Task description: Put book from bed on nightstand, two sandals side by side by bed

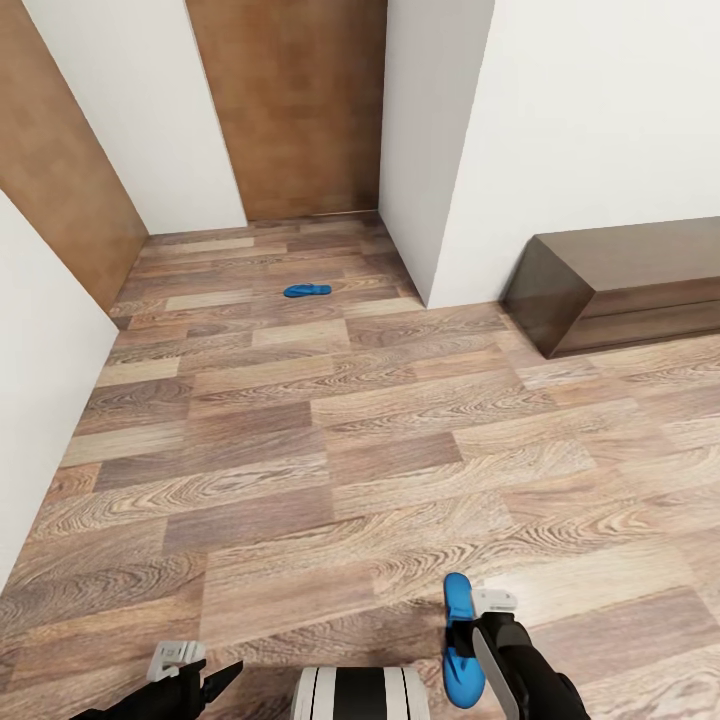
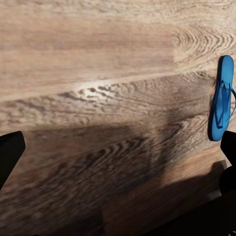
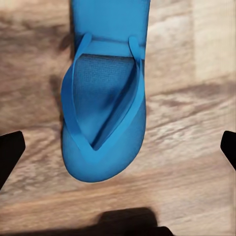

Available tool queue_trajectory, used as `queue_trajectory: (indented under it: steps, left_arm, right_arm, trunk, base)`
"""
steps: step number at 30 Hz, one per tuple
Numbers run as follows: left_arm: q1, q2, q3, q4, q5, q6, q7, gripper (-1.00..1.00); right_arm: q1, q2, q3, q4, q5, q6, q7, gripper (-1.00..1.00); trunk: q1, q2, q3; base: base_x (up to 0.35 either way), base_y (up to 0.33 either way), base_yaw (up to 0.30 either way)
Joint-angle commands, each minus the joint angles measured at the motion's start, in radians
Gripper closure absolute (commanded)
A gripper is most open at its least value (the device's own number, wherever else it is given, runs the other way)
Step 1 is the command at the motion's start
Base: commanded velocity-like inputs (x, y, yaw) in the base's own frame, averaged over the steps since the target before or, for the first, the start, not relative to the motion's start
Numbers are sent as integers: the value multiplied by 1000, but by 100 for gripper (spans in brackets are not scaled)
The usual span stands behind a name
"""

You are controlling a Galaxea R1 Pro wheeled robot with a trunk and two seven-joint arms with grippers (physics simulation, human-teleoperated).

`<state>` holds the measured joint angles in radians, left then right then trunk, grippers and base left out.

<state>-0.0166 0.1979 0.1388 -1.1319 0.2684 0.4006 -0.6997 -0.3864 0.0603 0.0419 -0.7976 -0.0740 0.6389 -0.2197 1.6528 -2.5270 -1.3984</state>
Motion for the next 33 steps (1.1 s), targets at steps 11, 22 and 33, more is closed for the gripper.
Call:
queue_trajectory:
  steps: [11,22,33]
  left_arm:
    - [0,0,1,0,8,9,-2,-100]
    - [0,0,1,0,8,9,-3,-100]
    - [0,0,1,0,8,9,-2,-100]
  right_arm:
    - [0,0,5,2,-14,4,-12,-100]
    - [0,0,5,3,-15,4,-12,-100]
    - [0,1,6,3,-15,4,-12,-100]
  trunk:
    - [0,0,-1]
    - [4,-2,-35]
    - [7,-4,-63]
  base:
    - [0,0,0]
    - [0,0,0]
    - [0,0,0]
